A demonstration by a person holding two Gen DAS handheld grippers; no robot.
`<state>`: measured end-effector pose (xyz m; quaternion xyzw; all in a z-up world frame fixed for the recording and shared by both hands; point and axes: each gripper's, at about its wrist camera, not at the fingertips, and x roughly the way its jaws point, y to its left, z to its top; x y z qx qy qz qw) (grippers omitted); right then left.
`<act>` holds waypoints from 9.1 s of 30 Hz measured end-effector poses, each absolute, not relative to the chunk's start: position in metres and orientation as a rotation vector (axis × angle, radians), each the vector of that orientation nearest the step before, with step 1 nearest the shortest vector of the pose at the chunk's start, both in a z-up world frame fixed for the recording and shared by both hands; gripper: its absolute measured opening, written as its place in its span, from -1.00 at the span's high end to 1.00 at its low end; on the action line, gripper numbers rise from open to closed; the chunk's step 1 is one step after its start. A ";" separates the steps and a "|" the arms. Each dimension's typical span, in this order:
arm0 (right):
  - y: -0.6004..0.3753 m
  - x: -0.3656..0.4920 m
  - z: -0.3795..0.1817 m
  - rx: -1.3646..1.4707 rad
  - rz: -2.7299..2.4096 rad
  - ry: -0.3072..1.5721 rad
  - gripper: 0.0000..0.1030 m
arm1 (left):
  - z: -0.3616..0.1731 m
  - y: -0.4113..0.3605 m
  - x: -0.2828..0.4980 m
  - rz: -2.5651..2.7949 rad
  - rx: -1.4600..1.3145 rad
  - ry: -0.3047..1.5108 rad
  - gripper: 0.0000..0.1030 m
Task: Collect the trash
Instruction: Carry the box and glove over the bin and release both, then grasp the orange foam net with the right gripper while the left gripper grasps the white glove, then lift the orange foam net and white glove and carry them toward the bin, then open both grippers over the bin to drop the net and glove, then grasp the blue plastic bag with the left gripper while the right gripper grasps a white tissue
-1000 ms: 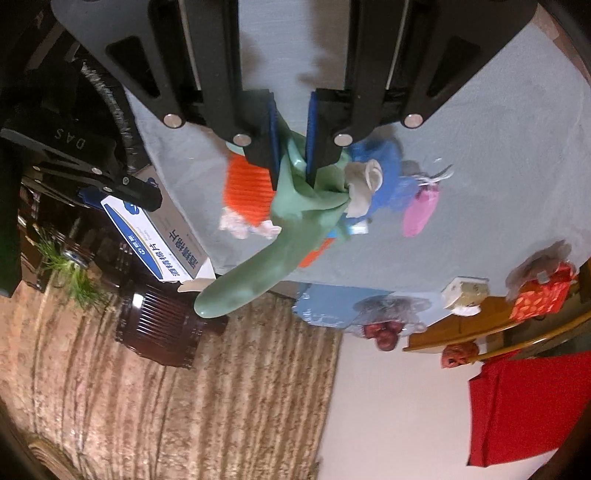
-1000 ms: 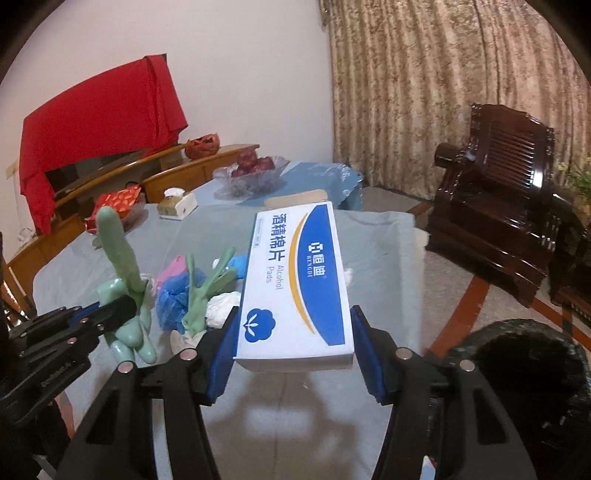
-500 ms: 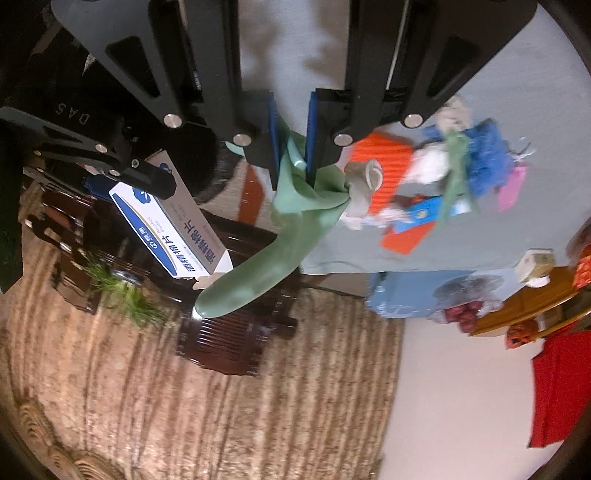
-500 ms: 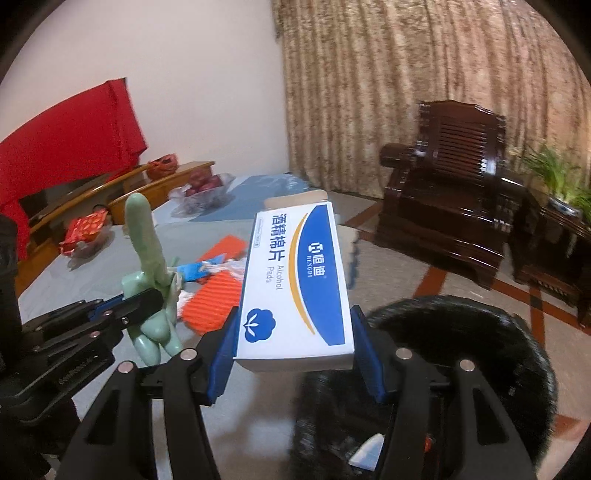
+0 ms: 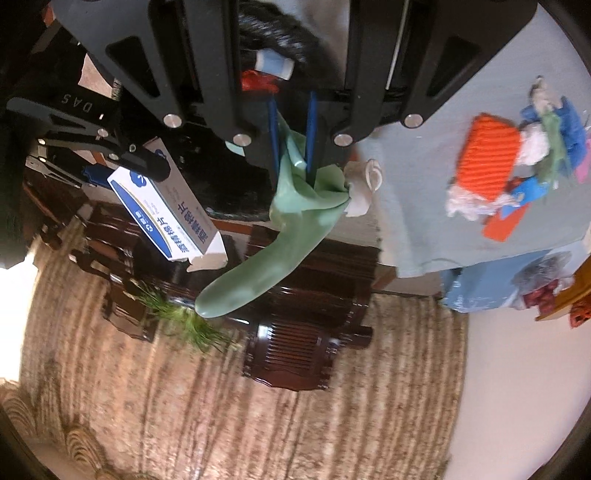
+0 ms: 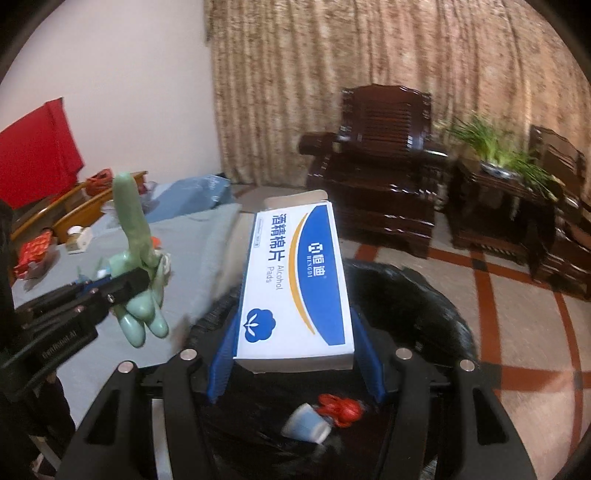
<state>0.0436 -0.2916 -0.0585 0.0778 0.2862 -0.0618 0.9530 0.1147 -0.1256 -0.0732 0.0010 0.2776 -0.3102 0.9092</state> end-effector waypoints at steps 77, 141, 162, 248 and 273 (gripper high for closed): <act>-0.065 0.227 -0.147 0.045 0.250 0.765 -0.67 | -0.137 0.143 0.164 0.039 -0.094 0.661 -0.45; -0.125 0.151 -0.090 0.081 0.357 0.676 0.53 | -0.089 0.069 0.131 -0.148 -0.130 0.630 0.58; -0.186 0.096 -0.063 0.101 0.228 0.608 0.53 | -0.077 0.004 0.103 -0.313 -0.069 0.618 0.58; -0.145 0.139 -0.057 0.063 0.199 0.484 -0.88 | -0.076 0.113 0.148 0.001 -0.033 0.540 -0.75; -0.073 0.216 -0.113 0.071 0.277 0.673 -0.22 | -0.152 0.158 0.221 0.031 -0.120 0.733 0.27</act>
